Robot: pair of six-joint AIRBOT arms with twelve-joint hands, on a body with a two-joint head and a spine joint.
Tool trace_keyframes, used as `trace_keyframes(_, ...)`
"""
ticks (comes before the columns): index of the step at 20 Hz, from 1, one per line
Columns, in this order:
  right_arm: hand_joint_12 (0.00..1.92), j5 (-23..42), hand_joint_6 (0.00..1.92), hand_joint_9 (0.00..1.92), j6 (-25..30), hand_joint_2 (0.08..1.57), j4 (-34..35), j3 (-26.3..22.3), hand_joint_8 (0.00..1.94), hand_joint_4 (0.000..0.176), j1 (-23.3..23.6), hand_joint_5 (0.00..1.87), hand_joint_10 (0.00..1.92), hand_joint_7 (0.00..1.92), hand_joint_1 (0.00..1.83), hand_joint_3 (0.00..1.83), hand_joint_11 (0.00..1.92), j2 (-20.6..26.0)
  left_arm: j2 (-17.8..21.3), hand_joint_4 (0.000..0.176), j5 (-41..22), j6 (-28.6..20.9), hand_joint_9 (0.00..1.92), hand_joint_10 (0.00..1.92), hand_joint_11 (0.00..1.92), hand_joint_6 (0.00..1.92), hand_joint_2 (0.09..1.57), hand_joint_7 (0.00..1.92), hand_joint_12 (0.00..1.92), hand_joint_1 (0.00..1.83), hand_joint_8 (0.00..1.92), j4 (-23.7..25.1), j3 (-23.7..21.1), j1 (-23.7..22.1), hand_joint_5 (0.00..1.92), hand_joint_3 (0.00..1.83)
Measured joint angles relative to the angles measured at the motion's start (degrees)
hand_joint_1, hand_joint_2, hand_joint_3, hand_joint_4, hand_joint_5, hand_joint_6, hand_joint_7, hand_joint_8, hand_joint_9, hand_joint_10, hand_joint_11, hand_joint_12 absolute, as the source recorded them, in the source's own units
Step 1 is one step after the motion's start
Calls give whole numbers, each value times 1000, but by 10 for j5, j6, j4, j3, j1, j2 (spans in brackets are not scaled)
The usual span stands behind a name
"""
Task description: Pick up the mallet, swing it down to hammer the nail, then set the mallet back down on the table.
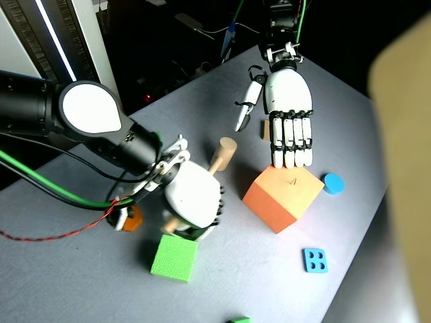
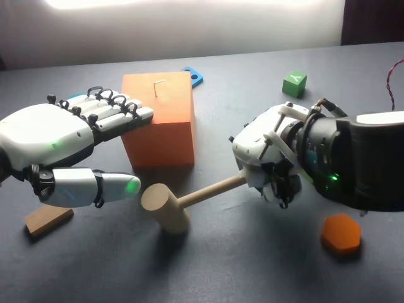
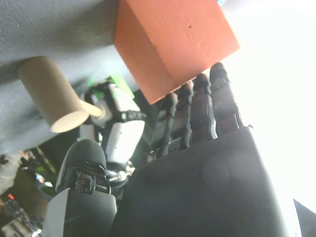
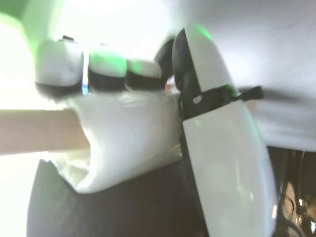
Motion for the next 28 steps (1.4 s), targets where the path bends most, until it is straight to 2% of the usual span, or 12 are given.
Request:
trace_keyframes(5, 1921, -3, 1921, 1639, -3, 1566, 3, -50, 1941, 0, 7, 1098, 1921, 1517, 499, 6, 1739, 45, 0, 0, -1, 0, 26, 4, 6, 7, 1293, 68, 3, 0, 5, 0, 0, 0, 83, 1)
trace_keyframes(8, 1921, -19, 1921, 1633, -13, 1571, 3, -85, 1941, 0, 18, 1109, 1921, 1512, 459, 27, 1745, 94, 0, 0, -1, 0, 26, 7, 3, 6, 1290, 68, 1, 0, 5, 0, 0, 0, 83, 0)
trace_keyframes(11, 1921, -31, 1921, 1645, -32, 1566, 30, -125, 1941, 0, 46, 1135, 1921, 1527, 475, 14, 1746, 148, 0, 0, 0, 0, 12, 0, 0, 0, 1289, 52, 0, 0, 0, -1, 0, 0, 66, 0)
trace_keyframes(15, 1921, -33, 1921, 1644, -14, 1571, 37, -145, 1941, 0, 81, 1138, 1921, 1524, 466, 20, 1755, 183, 0, 0, 0, 0, 22, 4, 0, 4, 1293, 61, 0, 0, 3, 0, 0, 0, 76, 1)
trace_keyframes(16, 1921, -38, 1921, 1660, 20, 1565, 6, -145, 1941, 0, 87, 1152, 1921, 1541, 456, 13, 1759, 185, 0, 0, 0, 0, 26, 5, 0, 7, 1290, 68, 0, 0, 6, 0, 0, 0, 84, 0)
trace_keyframes(17, 1921, -52, 1921, 1648, 94, 1570, -75, -145, 1941, 0, 87, 1134, 1921, 1527, 470, 8, 1756, 184, 0, 0, 0, 0, 34, 8, 14, 9, 1292, 73, 6, 0, 7, 0, 0, 0, 92, 1)
trace_keyframes(18, 1921, -58, 1921, 1648, 126, 1570, -104, -145, 1941, 0, 87, 1134, 1921, 1527, 470, 8, 1756, 183, 0, 0, 0, 0, 34, 8, 14, 9, 1292, 73, 6, 0, 7, 0, 0, 0, 92, 1)
trace_keyframes(19, 1921, -66, 1921, 1636, 191, 1568, -177, -145, 1941, 0, 86, 1136, 1921, 1522, 466, 5, 1739, 181, 0, 0, -1, 0, 19, 1, 2, 3, 1295, 61, 0, 0, 1, 0, 0, 0, 79, 2)
trace_keyframes(20, 1921, -67, 1921, 1644, 230, 1565, -230, -143, 1941, 0, 86, 1125, 1921, 1526, 470, 2, 1747, 178, 0, 0, -1, 0, 18, 1, 0, 1, 1291, 60, 0, 0, 1, 0, 0, 0, 75, 0)
trace_keyframes(21, 1921, -66, 1921, 1659, 250, 1565, -261, -135, 1941, 0, 90, 1138, 1921, 1540, 471, 1, 1767, 169, 0, 0, 0, 0, 19, 1, 0, 0, 1290, 62, 0, 0, 1, 0, 0, 0, 74, 0)
trace_keyframes(25, 1921, -74, 1921, 1661, 292, 1570, -267, -101, 1941, 0, 92, 1157, 1921, 1545, 432, 13, 1759, 125, 0, 0, -1, 0, 16, 0, 0, 0, 1292, 54, 0, 0, 0, 1, 0, 0, 68, 0)
trace_keyframes(28, 1921, -76, 1921, 1675, 354, 1571, -336, -57, 1941, 0, 92, 1161, 1921, 1554, 392, 31, 1771, 94, 0, 0, -1, 0, 19, 0, 0, 4, 1290, 61, 0, 0, 2, 1, 0, 1, 79, 0)
